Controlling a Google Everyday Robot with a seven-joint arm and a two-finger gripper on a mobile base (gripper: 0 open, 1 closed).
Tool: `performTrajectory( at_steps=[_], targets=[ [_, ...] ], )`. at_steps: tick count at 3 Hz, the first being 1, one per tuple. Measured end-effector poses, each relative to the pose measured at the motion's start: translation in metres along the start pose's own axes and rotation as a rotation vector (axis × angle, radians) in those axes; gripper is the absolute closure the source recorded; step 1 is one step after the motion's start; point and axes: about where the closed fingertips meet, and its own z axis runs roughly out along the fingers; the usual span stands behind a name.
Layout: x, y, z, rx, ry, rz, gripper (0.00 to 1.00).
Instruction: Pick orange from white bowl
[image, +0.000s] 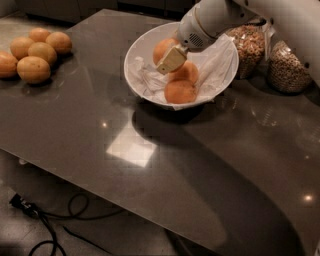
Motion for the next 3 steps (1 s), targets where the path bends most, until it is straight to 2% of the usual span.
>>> performTrajectory(
  at_steps=[1,2,3],
  targets=[
    [0.008,-0.022,-0.05,0.084,-0.078,0.051,1.0],
    [0.016,-0.034,-0.088,0.149,-0.09,0.066,1.0],
    [0.017,-0.034,-0.089,0.152,-0.09,0.067,1.0]
  ],
)
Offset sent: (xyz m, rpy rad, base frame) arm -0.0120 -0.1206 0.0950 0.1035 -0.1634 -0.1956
